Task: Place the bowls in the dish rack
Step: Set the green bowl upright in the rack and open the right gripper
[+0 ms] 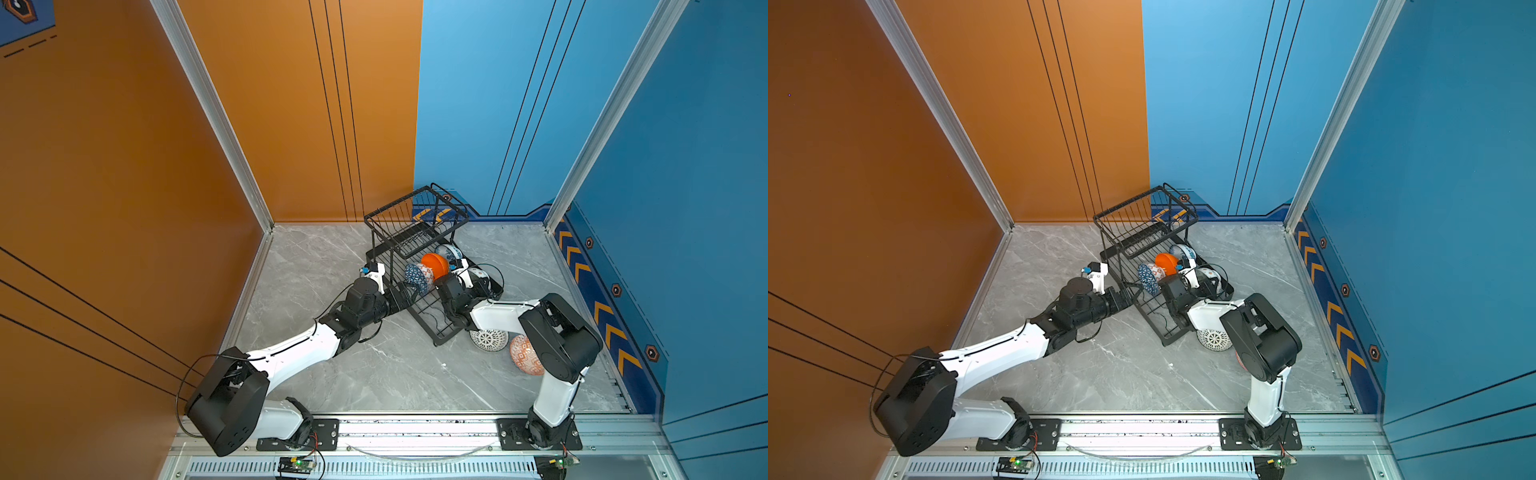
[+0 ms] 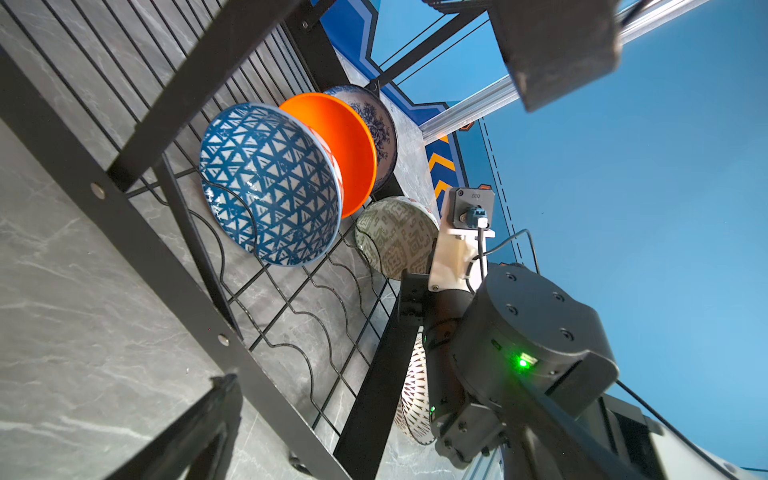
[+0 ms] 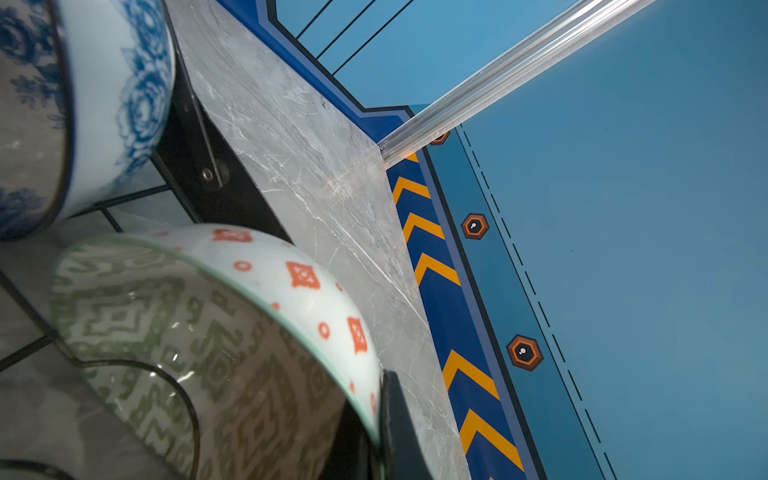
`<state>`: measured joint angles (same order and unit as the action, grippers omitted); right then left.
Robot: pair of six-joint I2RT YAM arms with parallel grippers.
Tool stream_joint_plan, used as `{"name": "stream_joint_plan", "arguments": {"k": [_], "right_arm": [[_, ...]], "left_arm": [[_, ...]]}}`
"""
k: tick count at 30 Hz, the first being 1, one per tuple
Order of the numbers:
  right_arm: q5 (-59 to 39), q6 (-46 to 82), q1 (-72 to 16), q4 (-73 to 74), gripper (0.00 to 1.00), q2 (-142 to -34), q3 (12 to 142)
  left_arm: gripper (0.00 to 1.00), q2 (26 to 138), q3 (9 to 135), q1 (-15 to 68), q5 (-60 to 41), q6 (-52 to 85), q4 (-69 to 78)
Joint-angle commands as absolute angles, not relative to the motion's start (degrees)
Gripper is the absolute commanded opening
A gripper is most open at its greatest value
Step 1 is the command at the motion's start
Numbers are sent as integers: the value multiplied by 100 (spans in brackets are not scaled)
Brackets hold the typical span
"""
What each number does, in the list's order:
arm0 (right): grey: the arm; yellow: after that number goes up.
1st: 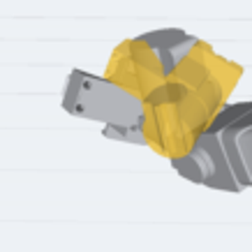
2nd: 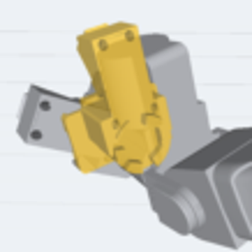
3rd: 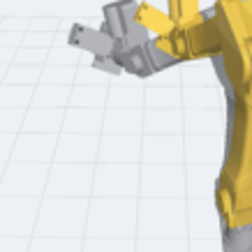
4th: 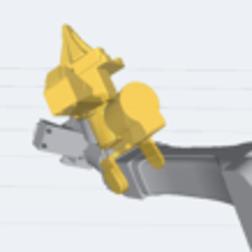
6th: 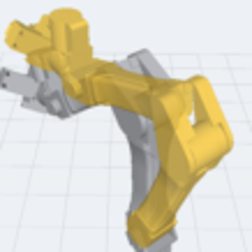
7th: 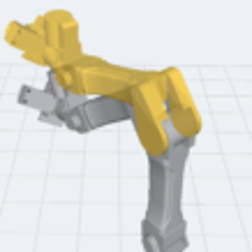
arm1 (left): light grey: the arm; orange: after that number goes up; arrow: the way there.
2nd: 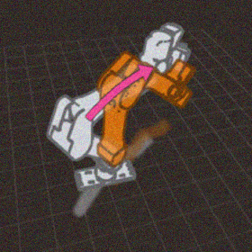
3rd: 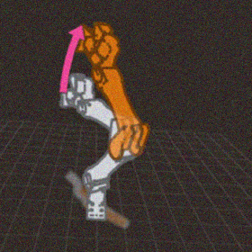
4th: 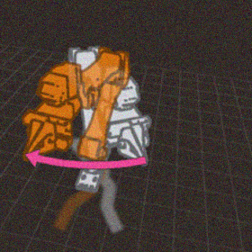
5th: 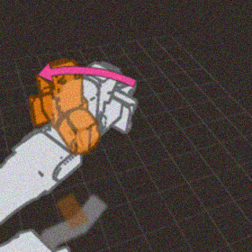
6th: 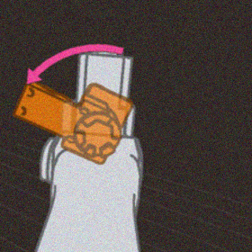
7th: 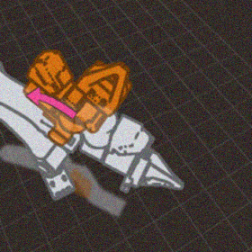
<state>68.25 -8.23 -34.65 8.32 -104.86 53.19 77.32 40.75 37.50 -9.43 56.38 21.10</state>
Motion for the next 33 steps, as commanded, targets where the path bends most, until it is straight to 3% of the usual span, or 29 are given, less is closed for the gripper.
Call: {"name": "stream_joint_plan", "arguments": {"k": [1,15,27,33], "right_arm": [[6490,-304,-3462,-277,0,-10238,5436],[5836,158,-3503,-1171,12,-10099,5807],[5679,386,-3621,-1584,33,-10149,6114],[5581,388,-3566,-1650,51,-9972,6127]], "left_arm": [[98,7784,4228,3818,-841,5467,2017],[98,7678,4264,3865,-735,5362,1833],[98,7634,4263,3865,-727,5319,1737],[98,7622,4276,3867,-704,5282,1689]]}}
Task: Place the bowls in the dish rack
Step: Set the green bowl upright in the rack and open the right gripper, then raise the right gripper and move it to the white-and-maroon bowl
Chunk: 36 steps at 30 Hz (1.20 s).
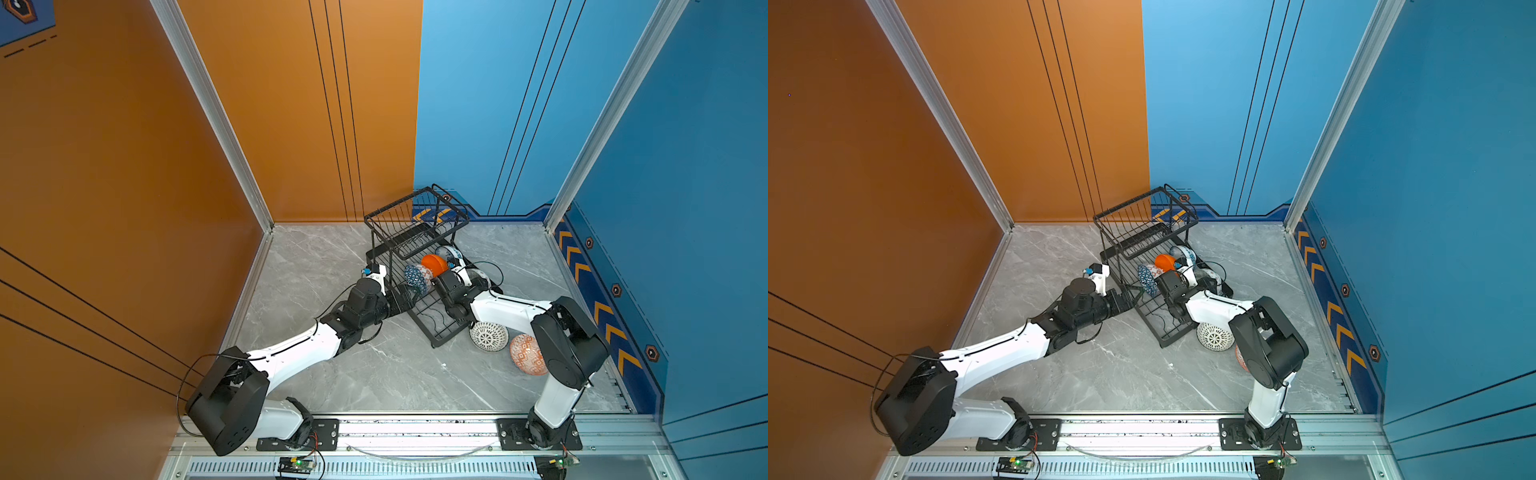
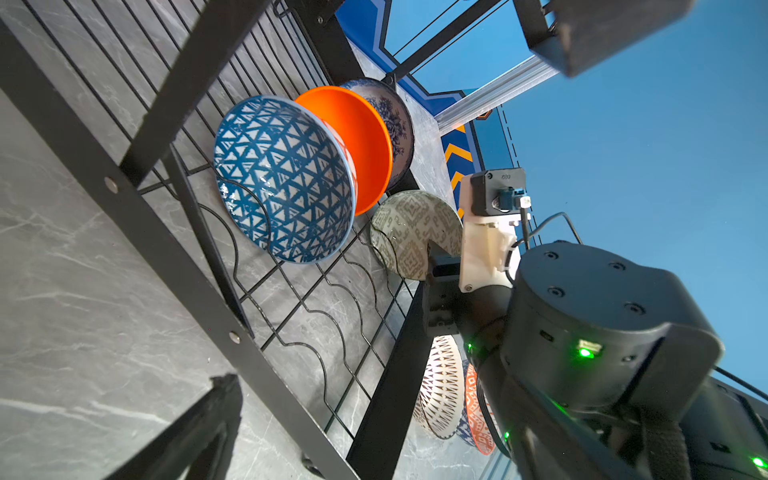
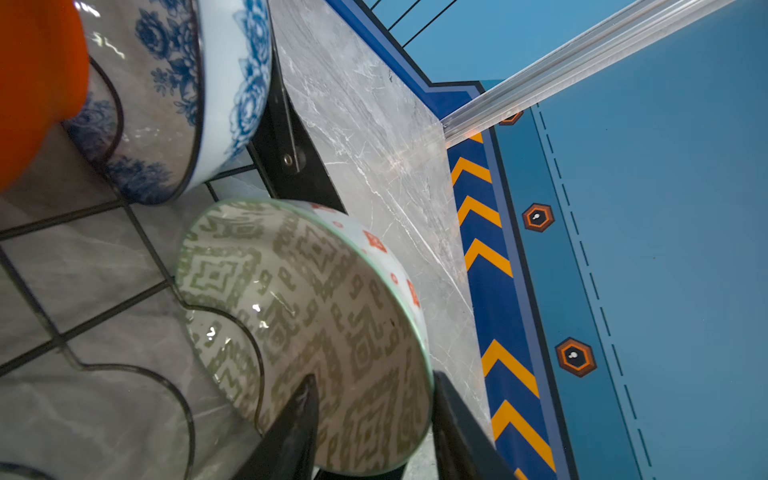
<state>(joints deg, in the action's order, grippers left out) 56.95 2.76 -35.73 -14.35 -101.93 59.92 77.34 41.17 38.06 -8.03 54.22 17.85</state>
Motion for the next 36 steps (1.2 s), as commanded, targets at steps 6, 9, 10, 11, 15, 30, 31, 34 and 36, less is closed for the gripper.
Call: {"name": "stream_joint_plan", "arguments": {"k": [6,9,10,11,15,30,31,34,36], "right_arm": [[5504,384,-3550,-1645,68,-9704,6090],[5432,387,-3537,-1652,82,-9459,6066],[5386,392,-3526,-1669,90,-9351,6066],[5342,412,-3507,-1715,98,-9242,6063],[5141,489,-3387,-1824,100,-8783,6007],[2835,2275,-2227,-3243,100,-6965,5300],[2761,2361,-2175,-3322,99,-6815,5163],[2501,2515,-2046,-3474,94,-6438,4776],[2291,2618,-2004,-3555,88,-6272,4534]], "left_arm": [[98,7620,4306,3867,-695,5256,1646],[98,7616,4348,3867,-653,5203,1554],[98,7620,4358,3867,-638,5195,1530],[98,7620,4362,3867,-625,5173,1508],[98,7578,4353,3865,-530,5094,1386],[98,7604,4562,4335,-291,4596,1015],[98,7652,4616,4401,-285,4557,1017],[98,7824,4806,4557,-311,4474,1017],[98,7971,4949,4640,-399,4444,1020]]}}
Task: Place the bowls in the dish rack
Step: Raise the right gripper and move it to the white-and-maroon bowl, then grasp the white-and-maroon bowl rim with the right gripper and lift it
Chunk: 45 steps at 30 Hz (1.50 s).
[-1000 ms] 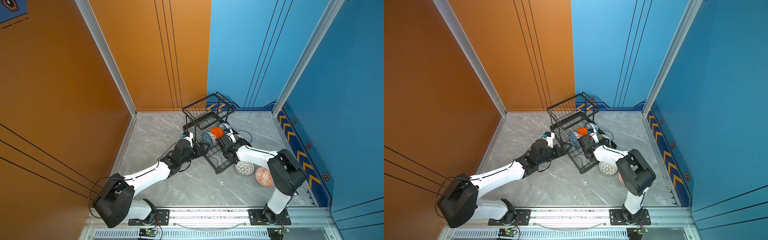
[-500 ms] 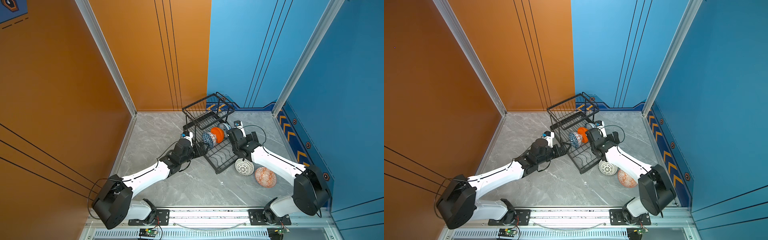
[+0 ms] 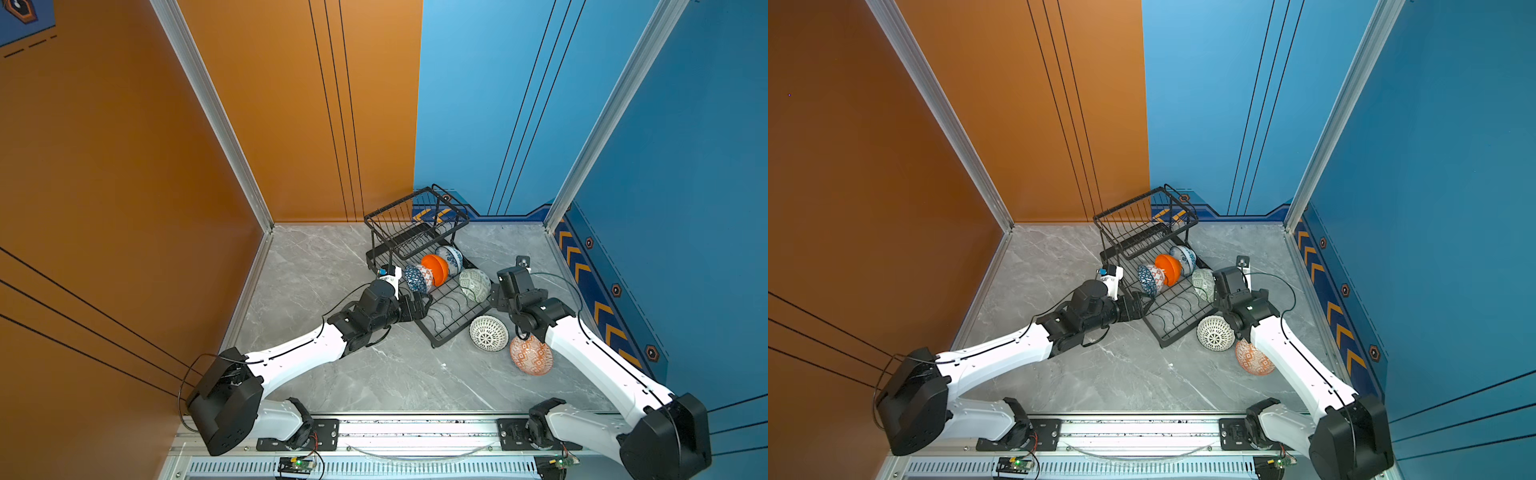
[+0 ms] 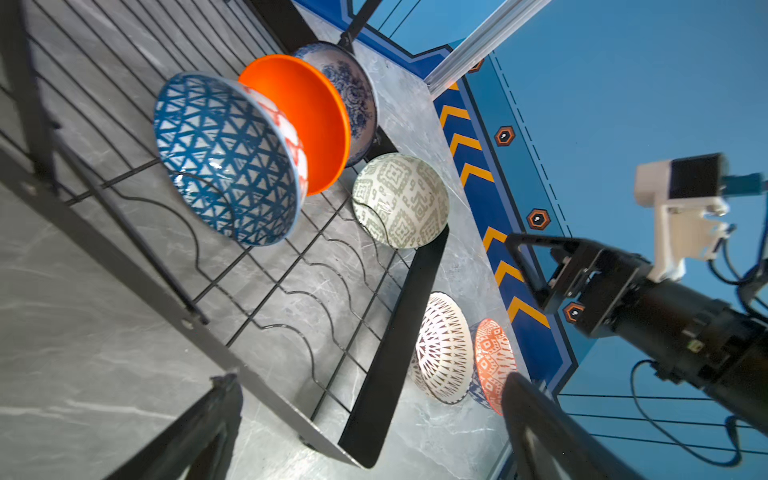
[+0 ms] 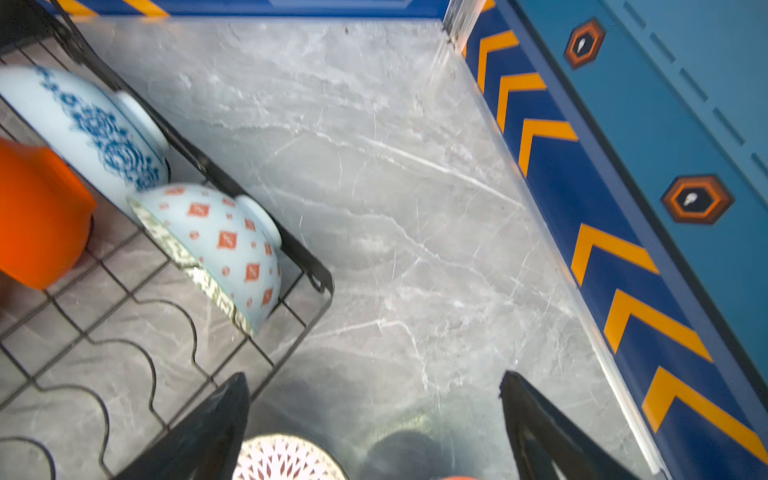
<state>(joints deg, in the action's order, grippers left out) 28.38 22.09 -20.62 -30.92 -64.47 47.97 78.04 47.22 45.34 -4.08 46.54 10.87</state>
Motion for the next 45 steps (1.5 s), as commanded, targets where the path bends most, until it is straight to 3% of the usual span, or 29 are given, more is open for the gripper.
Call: {"name": "stream_joint_plan", "arguments": {"k": [1,8,21,30,45], "right_arm": [[2169,2670,-1999,-3592,85,-6212,4409],[1572,3099,-2013,-3523,75,-6235,3802],[1427,3085,-1828,-2927,52,-6873,3680],[1275,2980,-1800,-2793,44,-7213,3915],[1280,2991,-1767,-2852,12,-6960,3847]], "left_arm": [[98,8048,5018,4673,-456,4424,1021],[98,8233,5170,4813,-556,4394,1022],[98,8211,5098,4854,-620,4377,1024],[98,8278,5147,4853,-659,4358,1015],[98,8311,5228,4862,-667,4351,928]]}}
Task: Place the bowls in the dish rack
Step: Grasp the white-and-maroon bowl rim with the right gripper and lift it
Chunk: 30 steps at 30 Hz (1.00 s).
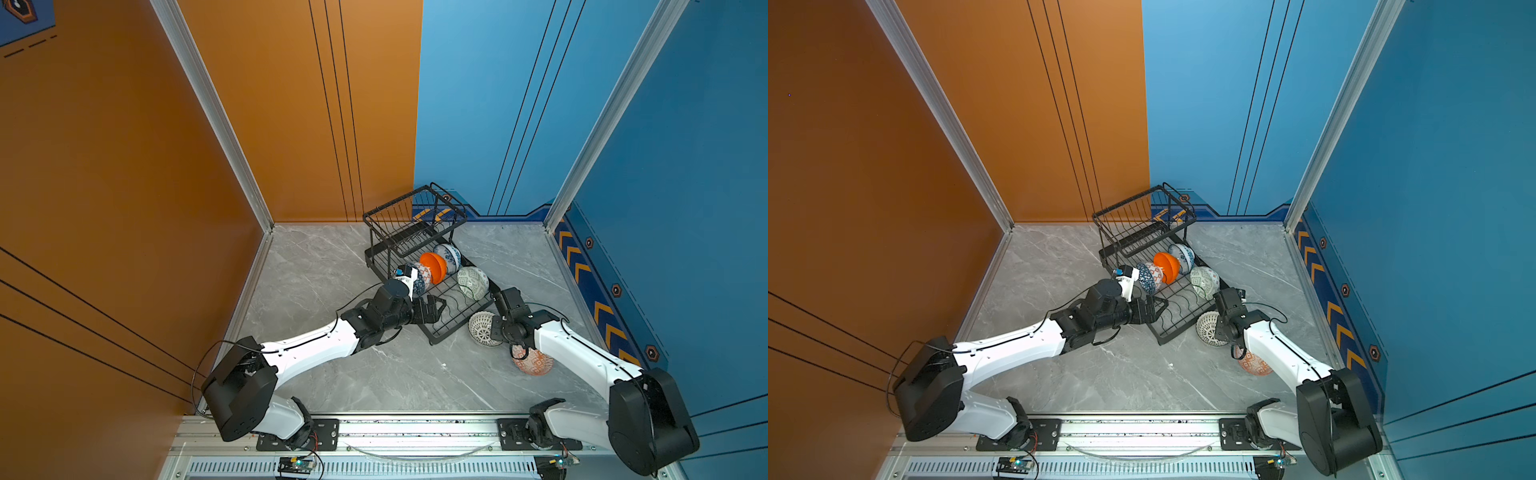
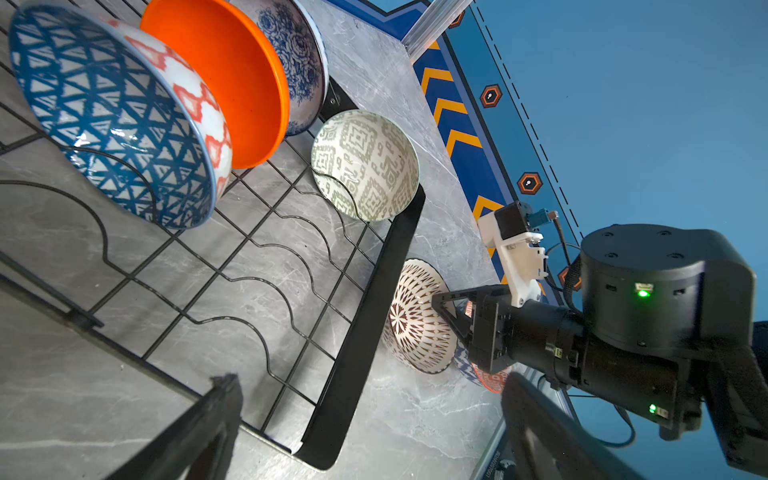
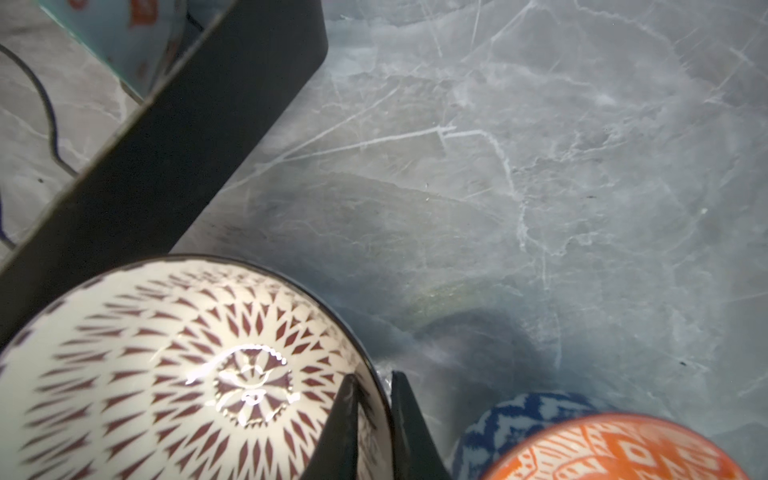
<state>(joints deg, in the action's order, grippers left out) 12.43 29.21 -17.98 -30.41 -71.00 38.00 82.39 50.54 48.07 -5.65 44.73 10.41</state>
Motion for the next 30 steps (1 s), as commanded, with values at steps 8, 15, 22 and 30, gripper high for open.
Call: {"name": "stream_joint_plan", "arguments": {"k": [8,15,22,30], "right_arm": [[1426,2883,-1767,-3318,0,-6452,4093],[1460,2857,-1798,-3658,0,-6100,4346],[1670,2862,-2040,-4054,0,-5766,4936],[1999,2820,-2585,-3792,0,-6233,5940]], "left_arm": [[98,8484,5427,4903,-819,4349,896],[98,8656,5634,4944,-929,4308,814],[100,8811,5862,4952,-1068,4263,748],[89,9175,6558,5024,-1374,4313,693]]}}
